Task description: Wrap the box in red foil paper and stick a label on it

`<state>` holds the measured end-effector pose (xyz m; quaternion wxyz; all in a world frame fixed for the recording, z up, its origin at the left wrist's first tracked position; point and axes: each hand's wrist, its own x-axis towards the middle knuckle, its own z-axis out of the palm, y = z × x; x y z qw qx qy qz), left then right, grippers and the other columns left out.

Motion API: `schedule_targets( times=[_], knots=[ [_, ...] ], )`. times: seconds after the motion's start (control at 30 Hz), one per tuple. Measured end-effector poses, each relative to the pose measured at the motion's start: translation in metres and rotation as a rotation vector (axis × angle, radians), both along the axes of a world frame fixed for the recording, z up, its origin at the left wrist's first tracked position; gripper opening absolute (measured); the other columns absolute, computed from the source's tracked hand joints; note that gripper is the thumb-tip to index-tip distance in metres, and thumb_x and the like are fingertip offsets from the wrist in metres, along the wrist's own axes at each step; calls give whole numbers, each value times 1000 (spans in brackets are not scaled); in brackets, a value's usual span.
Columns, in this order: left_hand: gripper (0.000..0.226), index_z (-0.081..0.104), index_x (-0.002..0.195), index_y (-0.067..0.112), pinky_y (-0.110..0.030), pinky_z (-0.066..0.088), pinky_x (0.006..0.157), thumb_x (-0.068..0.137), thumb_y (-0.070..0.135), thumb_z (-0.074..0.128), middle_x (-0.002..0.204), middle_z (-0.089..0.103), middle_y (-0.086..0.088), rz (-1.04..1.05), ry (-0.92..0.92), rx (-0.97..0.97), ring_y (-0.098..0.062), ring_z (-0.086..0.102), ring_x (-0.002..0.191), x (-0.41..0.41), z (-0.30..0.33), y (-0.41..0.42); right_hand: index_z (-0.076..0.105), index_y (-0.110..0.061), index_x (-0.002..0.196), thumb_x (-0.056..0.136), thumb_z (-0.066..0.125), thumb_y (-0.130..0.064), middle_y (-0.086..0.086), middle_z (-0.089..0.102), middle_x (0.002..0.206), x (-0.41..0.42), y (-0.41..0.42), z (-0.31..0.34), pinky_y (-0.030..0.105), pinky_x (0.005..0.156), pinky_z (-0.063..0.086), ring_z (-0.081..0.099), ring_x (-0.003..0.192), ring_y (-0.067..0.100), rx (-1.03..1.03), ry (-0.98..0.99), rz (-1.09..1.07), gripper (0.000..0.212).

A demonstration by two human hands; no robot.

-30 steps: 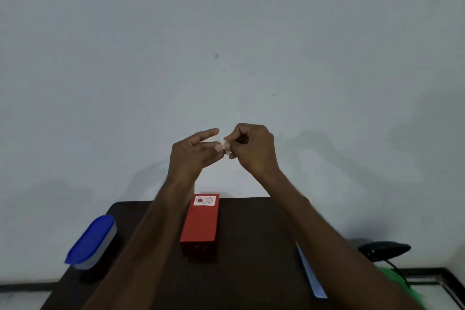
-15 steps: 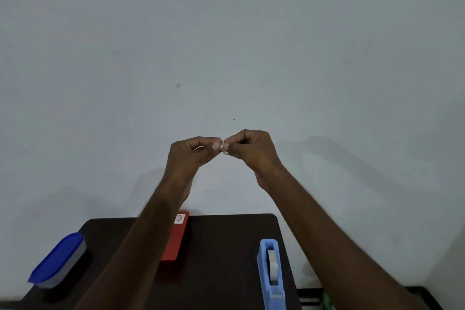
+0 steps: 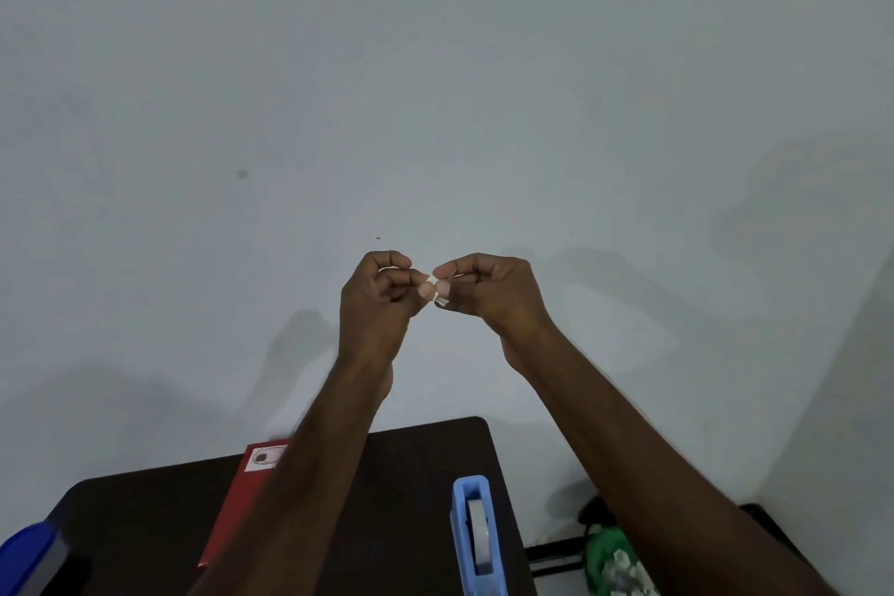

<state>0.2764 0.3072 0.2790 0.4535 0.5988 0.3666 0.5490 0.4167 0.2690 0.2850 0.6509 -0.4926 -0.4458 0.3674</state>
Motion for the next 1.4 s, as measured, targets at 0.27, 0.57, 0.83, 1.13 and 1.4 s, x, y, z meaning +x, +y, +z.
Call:
schedule_targets(
  times=[0.27, 0.57, 0.83, 1.13, 1.4],
  knots=[
    [35, 58, 99, 22, -25, 55, 76, 77, 5, 78, 78, 73, 6, 103, 101, 153, -11, 70, 76, 106, -16, -30, 72, 8, 95, 83, 77, -9, 23, 72, 92, 101, -24, -28, 40, 83, 61, 71, 82, 31, -62, 141, 6, 21],
    [34, 61, 108, 17, -14, 51, 76, 80, 12, 80, 81, 76, 8, 110, 112, 110, -6, 72, 82, 275, -68, -71, 68, 17, 94, 81, 74, 4, 30, 71, 94, 285, -50, -62, 33, 80, 61, 73, 84, 35, -228, 201, 116, 19],
    [15, 70, 98, 16, -32, 59, 76, 86, 7, 68, 88, 76, 2, 69, 245, -124, -13, 72, 79, 374, -129, -66, 70, 9, 77, 74, 71, 17, 22, 71, 84, 387, -42, -125, 37, 72, 62, 71, 74, 34, -391, 140, -19, 8],
    [10, 72, 89, 20, -39, 56, 85, 88, 15, 65, 82, 71, 9, -37, 731, -258, -15, 69, 82, 415, -324, -45, 77, -16, 79, 69, 82, -3, 10, 75, 74, 444, -29, -306, 40, 77, 62, 74, 69, 26, -660, -82, -171, 17],
    [13, 75, 93, 14, -30, 52, 82, 86, 12, 65, 93, 74, -3, -141, 927, -434, -21, 69, 87, 432, -523, -32, 71, -24, 63, 72, 75, -7, 9, 75, 80, 468, -25, -542, 47, 79, 61, 74, 82, 30, -955, -158, -81, 19]
  ],
)
